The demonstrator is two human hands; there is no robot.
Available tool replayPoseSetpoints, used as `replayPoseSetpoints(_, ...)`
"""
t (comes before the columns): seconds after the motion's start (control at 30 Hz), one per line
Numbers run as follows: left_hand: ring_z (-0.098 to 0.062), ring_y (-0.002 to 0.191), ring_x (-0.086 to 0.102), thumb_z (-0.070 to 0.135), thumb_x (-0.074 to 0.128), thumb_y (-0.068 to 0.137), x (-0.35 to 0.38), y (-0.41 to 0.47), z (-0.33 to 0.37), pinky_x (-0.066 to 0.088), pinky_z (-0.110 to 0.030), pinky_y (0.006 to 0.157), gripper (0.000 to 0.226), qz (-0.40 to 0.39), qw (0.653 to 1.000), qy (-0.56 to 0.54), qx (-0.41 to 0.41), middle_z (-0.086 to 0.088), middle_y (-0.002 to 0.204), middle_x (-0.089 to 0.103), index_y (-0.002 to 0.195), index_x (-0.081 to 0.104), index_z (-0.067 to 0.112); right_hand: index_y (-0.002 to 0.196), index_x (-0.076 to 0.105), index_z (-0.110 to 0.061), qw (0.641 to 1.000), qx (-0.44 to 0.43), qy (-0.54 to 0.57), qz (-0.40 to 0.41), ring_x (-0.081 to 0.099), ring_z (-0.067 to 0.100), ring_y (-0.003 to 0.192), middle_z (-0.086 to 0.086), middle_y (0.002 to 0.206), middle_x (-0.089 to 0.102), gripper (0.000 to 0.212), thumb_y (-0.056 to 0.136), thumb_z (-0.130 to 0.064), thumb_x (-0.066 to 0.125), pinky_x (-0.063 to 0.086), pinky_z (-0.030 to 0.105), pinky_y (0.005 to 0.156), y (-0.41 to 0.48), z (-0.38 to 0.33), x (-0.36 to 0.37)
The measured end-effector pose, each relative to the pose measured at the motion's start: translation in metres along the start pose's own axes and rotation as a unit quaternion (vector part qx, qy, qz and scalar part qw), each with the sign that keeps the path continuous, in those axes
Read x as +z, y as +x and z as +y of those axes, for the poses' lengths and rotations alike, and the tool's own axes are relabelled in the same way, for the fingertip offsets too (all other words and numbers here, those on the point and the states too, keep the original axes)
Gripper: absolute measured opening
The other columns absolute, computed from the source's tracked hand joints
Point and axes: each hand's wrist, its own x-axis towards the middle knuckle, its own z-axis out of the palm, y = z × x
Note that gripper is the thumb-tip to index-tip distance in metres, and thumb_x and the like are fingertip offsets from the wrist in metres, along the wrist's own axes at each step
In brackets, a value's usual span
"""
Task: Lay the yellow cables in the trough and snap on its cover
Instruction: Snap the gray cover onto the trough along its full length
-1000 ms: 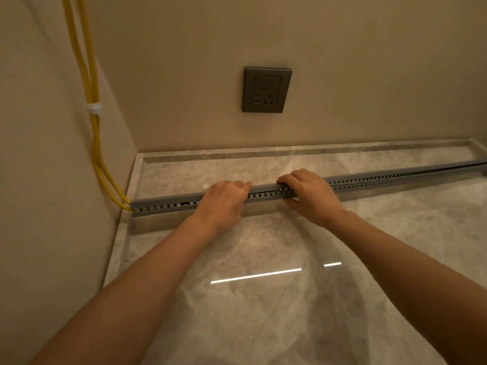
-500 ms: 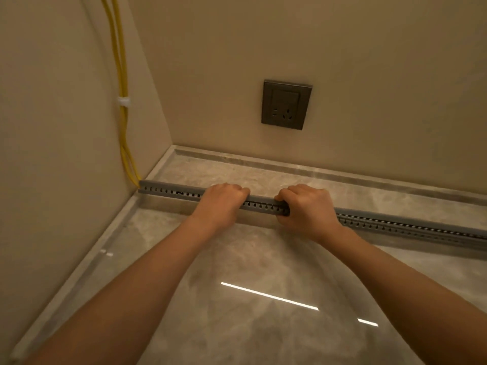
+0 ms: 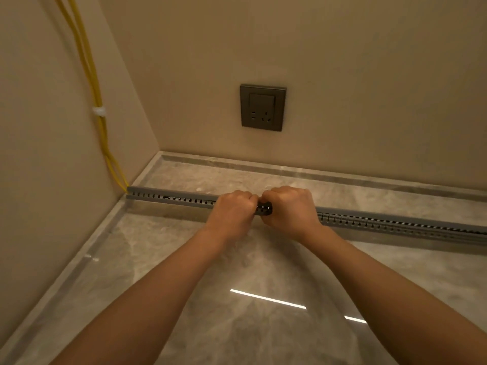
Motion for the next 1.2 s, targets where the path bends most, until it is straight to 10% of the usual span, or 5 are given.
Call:
replayPoseSetpoints(0.63,-0.028,0.094,0.06,0.015,0.049,0.09,0.0,0.002,-0.005,0.045,-0.037,0.073,0.017,-0.031,0.997,0.054,0.051,-0.009,0.102,0.066,0.103,0.057,0.009,0.101,0.067,-0.02,0.999,0.012,-0.007,-0.042,0.06,0.023,0.089,0.0,0.092,0.069,0.027,0.076,-0.032,0.069,0.039,0.031,0.061,-0.013,0.0,-0.008)
replayPoseSetpoints(1.2,-0.029,0.091,0.062,0.017,0.053,0.089,0.002,0.003,-0.005,0.045,-0.037,0.072,0.015,-0.04,0.996,0.064,0.047,-0.009,0.101,0.067,0.102,0.057,0.008,0.082,0.068,-0.009,0.989,-0.008,-0.146,-0.007,0.061,0.023,0.065,0.005,0.072,0.067,0.028,0.06,-0.018,0.083,0.045,0.029,0.044,-0.042,0.012,-0.028)
